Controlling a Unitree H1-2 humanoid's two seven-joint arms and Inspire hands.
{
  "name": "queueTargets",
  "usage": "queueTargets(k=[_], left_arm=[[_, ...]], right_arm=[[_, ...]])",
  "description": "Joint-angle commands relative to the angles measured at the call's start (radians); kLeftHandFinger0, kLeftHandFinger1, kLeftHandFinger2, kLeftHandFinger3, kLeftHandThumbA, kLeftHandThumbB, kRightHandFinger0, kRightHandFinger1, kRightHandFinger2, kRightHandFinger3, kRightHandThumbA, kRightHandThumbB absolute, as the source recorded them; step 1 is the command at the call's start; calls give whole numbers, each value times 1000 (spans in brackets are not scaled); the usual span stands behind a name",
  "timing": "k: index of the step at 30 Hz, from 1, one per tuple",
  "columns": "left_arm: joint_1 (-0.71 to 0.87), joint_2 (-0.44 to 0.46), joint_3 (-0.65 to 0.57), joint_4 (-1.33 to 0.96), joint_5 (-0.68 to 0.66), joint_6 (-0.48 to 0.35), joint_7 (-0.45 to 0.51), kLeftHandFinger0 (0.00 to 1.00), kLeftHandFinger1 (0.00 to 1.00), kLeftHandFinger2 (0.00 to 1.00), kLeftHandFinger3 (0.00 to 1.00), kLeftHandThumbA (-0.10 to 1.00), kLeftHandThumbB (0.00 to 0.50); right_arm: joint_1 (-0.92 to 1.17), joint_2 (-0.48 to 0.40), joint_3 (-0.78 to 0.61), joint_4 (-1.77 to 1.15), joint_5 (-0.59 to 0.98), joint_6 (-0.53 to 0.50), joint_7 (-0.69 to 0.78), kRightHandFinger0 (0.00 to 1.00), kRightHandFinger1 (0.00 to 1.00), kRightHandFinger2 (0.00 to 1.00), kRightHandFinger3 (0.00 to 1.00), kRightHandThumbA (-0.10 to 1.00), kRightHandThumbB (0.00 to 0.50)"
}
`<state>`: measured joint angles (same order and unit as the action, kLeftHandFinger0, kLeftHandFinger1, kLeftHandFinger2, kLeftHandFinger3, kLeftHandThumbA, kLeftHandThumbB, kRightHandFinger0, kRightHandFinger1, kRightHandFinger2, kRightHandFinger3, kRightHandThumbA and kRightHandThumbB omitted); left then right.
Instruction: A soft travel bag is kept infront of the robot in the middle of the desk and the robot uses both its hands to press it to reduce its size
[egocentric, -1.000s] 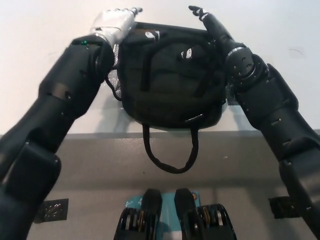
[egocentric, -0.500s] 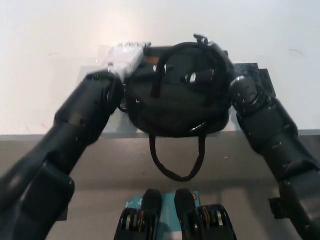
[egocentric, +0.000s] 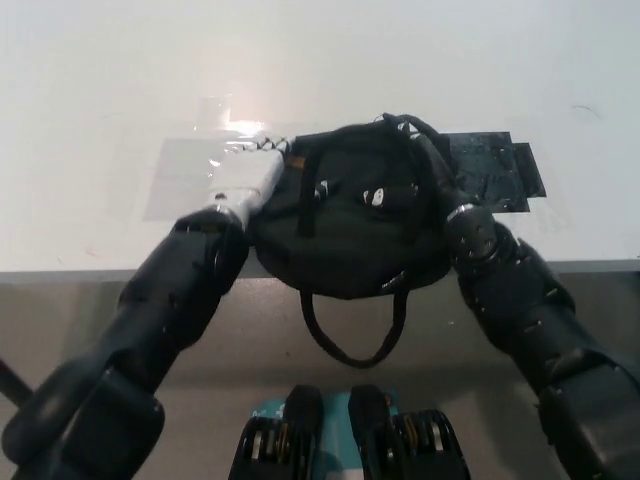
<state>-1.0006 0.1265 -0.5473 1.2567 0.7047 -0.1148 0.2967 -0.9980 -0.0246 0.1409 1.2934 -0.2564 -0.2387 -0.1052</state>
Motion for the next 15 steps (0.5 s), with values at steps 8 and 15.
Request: queueTargets(k=[8, 15], left_arm=[[173, -45, -75, 117, 35, -47, 95, 1000, 1000, 1000, 1000, 1000, 266], [161, -42, -113, 128, 37, -43, 99, 1000, 1000, 1000, 1000, 1000, 274]], right_arm=[[119, 54, 110, 90, -84, -40, -121, 1000, 1000, 1000, 1000, 1000, 200], [134, 39, 238, 105, -153, -48, -228, 1000, 1000, 1000, 1000, 1000, 132]])
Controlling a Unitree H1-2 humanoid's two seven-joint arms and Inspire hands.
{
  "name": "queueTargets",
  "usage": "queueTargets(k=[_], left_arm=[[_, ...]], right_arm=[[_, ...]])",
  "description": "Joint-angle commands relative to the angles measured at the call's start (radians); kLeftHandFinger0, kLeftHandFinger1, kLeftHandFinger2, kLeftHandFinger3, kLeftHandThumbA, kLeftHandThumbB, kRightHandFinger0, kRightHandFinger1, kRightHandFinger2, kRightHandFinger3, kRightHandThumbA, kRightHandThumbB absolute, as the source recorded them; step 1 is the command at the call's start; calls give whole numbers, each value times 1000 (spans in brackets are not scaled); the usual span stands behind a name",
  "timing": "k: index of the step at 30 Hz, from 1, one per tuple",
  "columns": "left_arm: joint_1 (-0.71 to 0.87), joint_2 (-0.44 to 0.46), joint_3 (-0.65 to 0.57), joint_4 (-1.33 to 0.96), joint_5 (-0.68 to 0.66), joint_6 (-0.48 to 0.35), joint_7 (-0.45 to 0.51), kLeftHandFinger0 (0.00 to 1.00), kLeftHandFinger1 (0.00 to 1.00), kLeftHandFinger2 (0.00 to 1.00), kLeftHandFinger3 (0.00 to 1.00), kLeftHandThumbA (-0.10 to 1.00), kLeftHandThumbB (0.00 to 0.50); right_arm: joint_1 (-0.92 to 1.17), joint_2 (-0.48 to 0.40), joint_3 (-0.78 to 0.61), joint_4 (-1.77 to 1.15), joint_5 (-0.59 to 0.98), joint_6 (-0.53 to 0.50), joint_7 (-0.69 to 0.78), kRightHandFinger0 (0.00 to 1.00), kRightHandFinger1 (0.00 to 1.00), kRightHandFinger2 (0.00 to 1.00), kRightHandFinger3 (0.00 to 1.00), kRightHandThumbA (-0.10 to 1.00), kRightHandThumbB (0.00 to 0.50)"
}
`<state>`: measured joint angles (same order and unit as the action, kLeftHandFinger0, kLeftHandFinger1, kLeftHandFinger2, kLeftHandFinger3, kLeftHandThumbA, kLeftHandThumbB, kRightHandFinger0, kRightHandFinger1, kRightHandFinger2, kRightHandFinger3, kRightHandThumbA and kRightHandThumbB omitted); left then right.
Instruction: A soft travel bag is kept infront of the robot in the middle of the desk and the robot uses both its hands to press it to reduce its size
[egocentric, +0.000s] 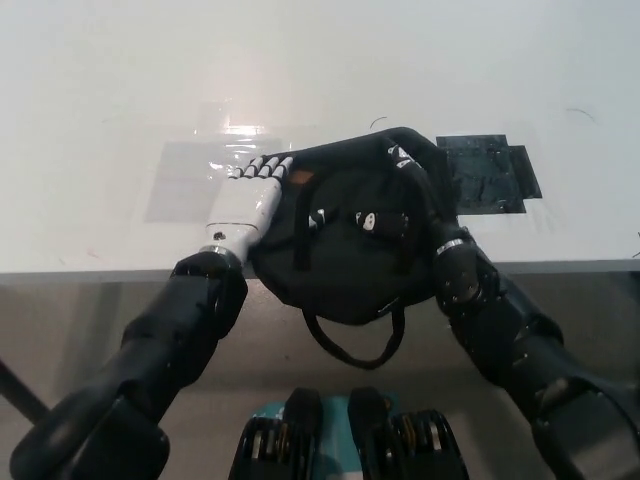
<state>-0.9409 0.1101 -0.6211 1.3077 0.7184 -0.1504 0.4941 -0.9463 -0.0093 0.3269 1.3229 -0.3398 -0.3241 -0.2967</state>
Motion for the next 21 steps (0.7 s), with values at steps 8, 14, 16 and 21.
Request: queueTargets(k=[8, 14, 16, 21], left_arm=[[-1, 8, -42, 58, 10, -33, -96, 1000, 1000, 1000, 1000, 1000, 287], [-116, 38, -33, 22, 0, -39, -121, 1000, 1000, 1000, 1000, 1000, 283], [-165, 51, -31, 9, 3, -38, -121, 1000, 1000, 1000, 1000, 1000, 290], [-279, 73, 15, -10, -37, -46, -149, 1000, 1000, 1000, 1000, 1000, 273]], right_arm=[[-15, -12, 53, 49, -55, 30, -66, 1000, 1000, 1000, 1000, 1000, 102], [-113, -41, 29, 22, -38, 32, -48, 1000, 1000, 1000, 1000, 1000, 120], [-156, -56, 17, 17, -29, 21, -41, 1000, 1000, 1000, 1000, 1000, 123], [-253, -85, -10, 6, -13, 20, -27, 1000, 1000, 1000, 1000, 1000, 104]])
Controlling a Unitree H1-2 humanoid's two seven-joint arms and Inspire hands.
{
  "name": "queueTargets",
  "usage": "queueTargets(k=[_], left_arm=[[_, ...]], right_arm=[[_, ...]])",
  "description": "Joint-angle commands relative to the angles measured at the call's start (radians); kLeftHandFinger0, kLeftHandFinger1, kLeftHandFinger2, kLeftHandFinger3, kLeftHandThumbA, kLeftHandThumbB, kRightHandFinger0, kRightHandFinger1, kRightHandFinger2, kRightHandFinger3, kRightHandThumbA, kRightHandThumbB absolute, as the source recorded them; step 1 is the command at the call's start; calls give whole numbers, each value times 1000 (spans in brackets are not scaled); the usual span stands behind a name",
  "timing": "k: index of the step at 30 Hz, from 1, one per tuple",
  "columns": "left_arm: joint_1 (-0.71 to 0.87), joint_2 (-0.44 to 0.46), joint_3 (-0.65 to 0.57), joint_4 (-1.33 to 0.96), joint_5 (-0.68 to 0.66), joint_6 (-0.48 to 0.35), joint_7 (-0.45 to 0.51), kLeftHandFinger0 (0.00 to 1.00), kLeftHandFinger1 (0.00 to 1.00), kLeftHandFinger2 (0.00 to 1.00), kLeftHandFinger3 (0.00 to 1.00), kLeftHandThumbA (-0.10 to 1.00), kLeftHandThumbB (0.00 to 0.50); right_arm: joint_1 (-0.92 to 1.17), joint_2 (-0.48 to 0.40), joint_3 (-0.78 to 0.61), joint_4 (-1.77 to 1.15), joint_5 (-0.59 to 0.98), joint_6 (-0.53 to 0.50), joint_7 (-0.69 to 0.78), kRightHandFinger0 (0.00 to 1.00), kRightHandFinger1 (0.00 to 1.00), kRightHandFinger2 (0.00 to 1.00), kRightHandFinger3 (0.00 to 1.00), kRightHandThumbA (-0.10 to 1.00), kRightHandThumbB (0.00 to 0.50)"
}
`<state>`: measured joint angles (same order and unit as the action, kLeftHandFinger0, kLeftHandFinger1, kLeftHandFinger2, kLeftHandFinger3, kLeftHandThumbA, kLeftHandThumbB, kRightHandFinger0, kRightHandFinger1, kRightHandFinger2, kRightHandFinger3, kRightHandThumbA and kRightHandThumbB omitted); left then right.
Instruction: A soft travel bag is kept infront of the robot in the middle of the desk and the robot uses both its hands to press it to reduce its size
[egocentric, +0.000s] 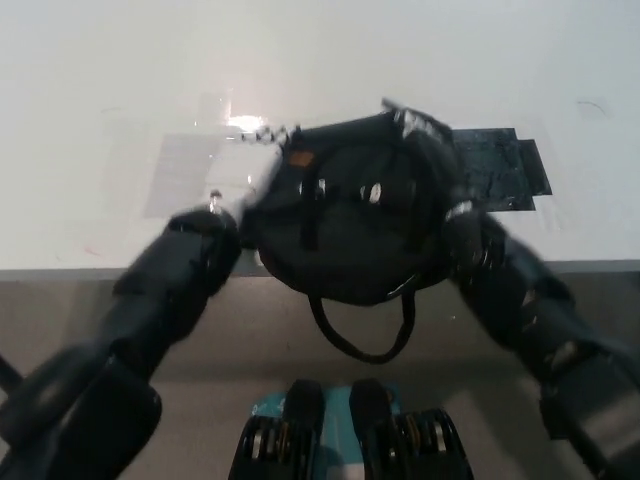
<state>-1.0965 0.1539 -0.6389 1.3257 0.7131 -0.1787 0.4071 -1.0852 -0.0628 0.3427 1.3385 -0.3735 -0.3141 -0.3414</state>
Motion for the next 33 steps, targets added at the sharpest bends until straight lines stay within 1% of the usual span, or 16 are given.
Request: queueTargets(k=[1, 5, 7, 8, 9, 12, 13, 16, 18, 20, 22, 23, 26, 29, 30, 33], left_arm=[[-148, 31, 54, -32, -51, -18, -73, 1000, 1000, 1000, 1000, 1000, 274], [-226, 43, 202, -61, -179, -78, -118, 1000, 1000, 1000, 1000, 1000, 272], [-243, 49, 310, -135, -272, -78, -165, 1000, 1000, 1000, 1000, 1000, 297], [-248, 51, 327, -153, -276, -79, -168, 1000, 1000, 1000, 1000, 1000, 276], [-256, 56, 356, -187, -290, -74, -187, 1000, 1000, 1000, 1000, 1000, 301], [-261, 72, 398, -272, -301, -66, -244, 1000, 1000, 1000, 1000, 1000, 323], [-261, 80, 410, -305, -304, -64, -252, 1000, 1000, 1000, 1000, 1000, 288], [-248, 92, 447, -394, -325, -20, -281, 1000, 1000, 1000, 1000, 1000, 310], [-219, 107, 473, -492, -345, -2, -303, 1000, 1000, 1000, 1000, 1000, 298], [-184, 133, 495, -622, -364, 34, -357, 1000, 1000, 1000, 1000, 1000, 319], [-138, 141, 532, -774, -412, 116, -407, 1000, 1000, 1000, 1000, 1000, 350], [-120, 141, 548, -830, -433, 148, -425, 1000, 1000, 1000, 1000, 1000, 358], [19, 155, 601, -1193, -552, 207, -479, 1000, 1000, 1000, 1000, 1000, 357], [128, 178, 611, -1476, -570, 240, -485, 1000, 1000, 1000, 1000, 1000, 333], [179, 173, 621, -1597, -632, 255, -480, 1000, 1000, 1000, 1000, 1000, 342], [301, 175, 613, -1844, -734, 275, -468, 1000, 1000, 1000, 1000, 1000, 348]], right_arm=[[-131, -40, -38, -18, 29, 11, 25, 1000, 1000, 1000, 1000, 1000, 122], [-195, -72, -91, -87, 56, 3, 26, 1000, 1000, 1000, 1000, 1000, 130], [-225, -97, -128, -149, 81, 0, 46, 1000, 1000, 1000, 1000, 1000, 131], [-231, -103, -140, -167, 88, 9, 52, 1000, 1000, 1000, 1000, 1000, 144], [-237, -114, -163, -213, 103, 33, 69, 1000, 1000, 1000, 1000, 1000, 152], [-225, -138, -207, -338, 112, 80, 90, 1000, 1000, 1000, 1000, 1000, 167], [-214, -149, -217, -401, 107, 104, 97, 1000, 1000, 1000, 1000, 1000, 165], [-196, -164, -248, -514, 111, 141, 110, 1000, 1000, 1000, 1000, 1000, 183], [-182, -177, -266, -594, 119, 173, 135, 1000, 1000, 1000, 1000, 1000, 197], [-146, -185, -309, -720, 182, 207, 185, 1000, 1000, 1000, 1000, 1000, 191], [-111, -189, -340, -840, 222, 226, 207, 1000, 1000, 1000, 1000, 1000, 235], [-98, -189, -353, -887, 235, 241, 211, 1000, 1000, 1000, 1000, 1000, 239], [9, -195, -417, -1256, 403, 352, 268, 1000, 1000, 1000, 1000, 1000, 227], [94, -211, -433, -1524, 498, 418, 281, 1000, 1000, 1000, 1000, 1000, 210], [137, -219, -432, -1638, 531, 442, 277, 1000, 1000, 1000, 1000, 1000, 223], [247, -236, -414, -1897, 556, 490, 254, 1000, 1000, 1000, 1000, 1000, 215]])
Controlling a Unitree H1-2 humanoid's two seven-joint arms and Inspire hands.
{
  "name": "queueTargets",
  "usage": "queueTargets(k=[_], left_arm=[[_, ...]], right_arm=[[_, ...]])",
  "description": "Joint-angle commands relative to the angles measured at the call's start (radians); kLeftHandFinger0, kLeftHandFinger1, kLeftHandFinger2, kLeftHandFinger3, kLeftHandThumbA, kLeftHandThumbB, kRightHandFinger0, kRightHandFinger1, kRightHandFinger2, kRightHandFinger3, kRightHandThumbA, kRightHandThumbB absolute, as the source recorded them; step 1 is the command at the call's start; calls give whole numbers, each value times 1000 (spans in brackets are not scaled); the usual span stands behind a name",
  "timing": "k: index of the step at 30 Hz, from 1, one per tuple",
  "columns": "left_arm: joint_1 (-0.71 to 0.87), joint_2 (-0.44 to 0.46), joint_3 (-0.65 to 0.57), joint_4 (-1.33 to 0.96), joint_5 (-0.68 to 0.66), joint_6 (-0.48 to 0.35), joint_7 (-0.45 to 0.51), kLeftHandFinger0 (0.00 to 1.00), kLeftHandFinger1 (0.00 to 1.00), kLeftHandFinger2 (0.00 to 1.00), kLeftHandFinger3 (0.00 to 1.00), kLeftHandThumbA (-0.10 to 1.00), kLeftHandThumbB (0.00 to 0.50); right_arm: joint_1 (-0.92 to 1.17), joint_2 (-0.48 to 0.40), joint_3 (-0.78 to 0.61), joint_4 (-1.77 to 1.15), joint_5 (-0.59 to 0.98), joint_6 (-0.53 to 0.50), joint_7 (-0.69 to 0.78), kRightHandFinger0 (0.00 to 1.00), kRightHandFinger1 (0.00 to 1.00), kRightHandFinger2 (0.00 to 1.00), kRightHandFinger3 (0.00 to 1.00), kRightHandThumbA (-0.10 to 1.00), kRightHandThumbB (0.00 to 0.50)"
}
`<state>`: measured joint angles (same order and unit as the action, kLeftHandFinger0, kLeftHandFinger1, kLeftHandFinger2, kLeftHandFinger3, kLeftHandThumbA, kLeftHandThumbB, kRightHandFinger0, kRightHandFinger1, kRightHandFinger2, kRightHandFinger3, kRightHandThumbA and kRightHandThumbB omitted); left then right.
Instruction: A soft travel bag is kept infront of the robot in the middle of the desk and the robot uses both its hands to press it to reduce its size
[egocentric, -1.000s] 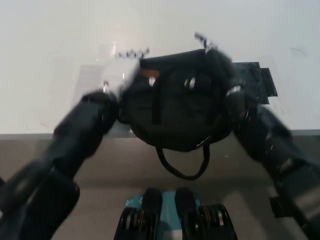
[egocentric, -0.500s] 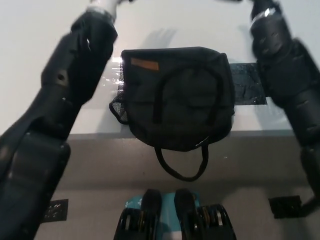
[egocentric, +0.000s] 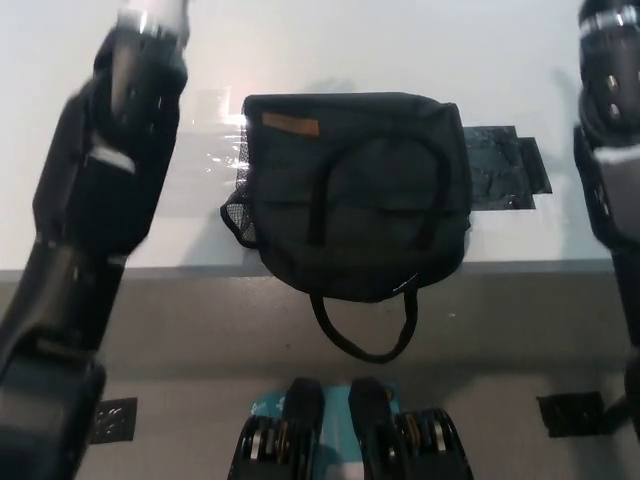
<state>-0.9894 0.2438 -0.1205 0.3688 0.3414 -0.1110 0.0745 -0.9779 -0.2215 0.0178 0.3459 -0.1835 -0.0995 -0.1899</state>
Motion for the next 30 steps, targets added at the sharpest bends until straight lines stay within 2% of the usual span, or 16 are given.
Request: queueTargets(k=[1, 2, 3, 4, 6, 9, 12, 14, 16, 18, 22, 23, 24, 27, 28, 30], left_arm=[[218, 88, 91, -928, -368, 204, -130, 1000, 1000, 1000, 1000, 1000, 346], [286, 88, 80, -1032, -383, 204, -112, 1000, 1000, 1000, 1000, 1000, 294], [344, 69, 76, -1110, -387, 230, -87, 1000, 1000, 1000, 1000, 1000, 334], [411, 60, 64, -1155, -377, 180, -65, 1000, 1000, 1000, 1000, 1000, 299], [494, 38, 43, -1206, -352, 149, -46, 1000, 1000, 1000, 1000, 1000, 293], [649, 8, 13, -1258, -358, 80, -8, 1000, 1000, 1000, 1000, 1000, 309], [801, -23, -2, -1267, -304, -15, 19, 1000, 1000, 1000, 1000, 1000, 279], [858, -3, -8, -1262, -354, -35, 12, 1000, 1000, 1000, 1000, 1000, 314], [929, -19, -10, -1275, -377, 12, 19, 1000, 1000, 1000, 1000, 1000, 336], [976, -20, -4, -1239, -358, -6, 9, 1000, 1000, 1000, 1000, 1000, 285], [1082, -11, -3, -1141, -300, -52, -25, 1000, 1000, 1000, 1000, 1000, 296], [1113, -7, -9, -1059, -300, -119, -29, 1000, 1000, 1000, 1000, 1000, 282], [1141, -3, -12, -998, -294, -157, -34, 1000, 1000, 1000, 1000, 1000, 277], [1145, -7, -7, -973, -290, -175, -42, 1000, 1000, 1000, 1000, 1000, 275], [1181, -11, -12, -821, -222, -222, -36, 1000, 1000, 1000, 1000, 1000, 293], [1194, -19, -17, -719, -198, -280, -28, 1000, 1000, 1000, 1000, 1000, 238]], right_arm=[[159, -78, -85, -947, 365, 286, 97, 1000, 1000, 1000, 1000, 1000, 217], [210, -83, -71, -1038, 362, 276, 86, 1000, 1000, 1000, 1000, 1000, 207], [252, -87, -63, -1104, 362, 277, 77, 1000, 1000, 1000, 1000, 1000, 199], [313, -93, -53, -1166, 362, 251, 67, 1000, 1000, 1000, 1000, 1000, 207], [390, -84, -33, -1232, 325, 228, 64, 1000, 1000, 1000, 1000, 1000, 226], [504, -30, 23, -1277, 248, 188, 71, 1000, 1000, 1000, 1000, 1000, 197], [633, 27, 90, -1296, 200, 143, 76, 1000, 1000, 1000, 1000, 1000, 206], [702, 46, 119, -1295, 182, 116, 82, 1000, 1000, 1000, 1000, 1000, 204], [790, 58, 152, -1260, 167, 62, 90, 1000, 1000, 1000, 1000, 1000, 199], [858, 61, 179, -1189, 190, -11, 94, 1000, 1000, 1000, 1000, 1000, 174], [964, 71, 211, -1097, 198, -70, 97, 1000, 1000, 1000, 1000, 1000, 163], [1022, 77, 216, -1053, 185, -78, 91, 1000, 1000, 1000, 1000, 1000, 202], [1066, 80, 220, -1009, 179, -95, 88, 1000, 1000, 1000, 1000, 1000, 199], [1078, 82, 216, -988, 180, -111, 95, 1000, 1000, 1000, 1000, 1000, 196], [1147, 81, 212, -823, 163, -215, 87, 1000, 1000, 1000, 1000, 1000, 178], [1174, 87, 201, -700, 141, -298, 78, 1000, 1000, 1000, 1000, 1000, 147]])
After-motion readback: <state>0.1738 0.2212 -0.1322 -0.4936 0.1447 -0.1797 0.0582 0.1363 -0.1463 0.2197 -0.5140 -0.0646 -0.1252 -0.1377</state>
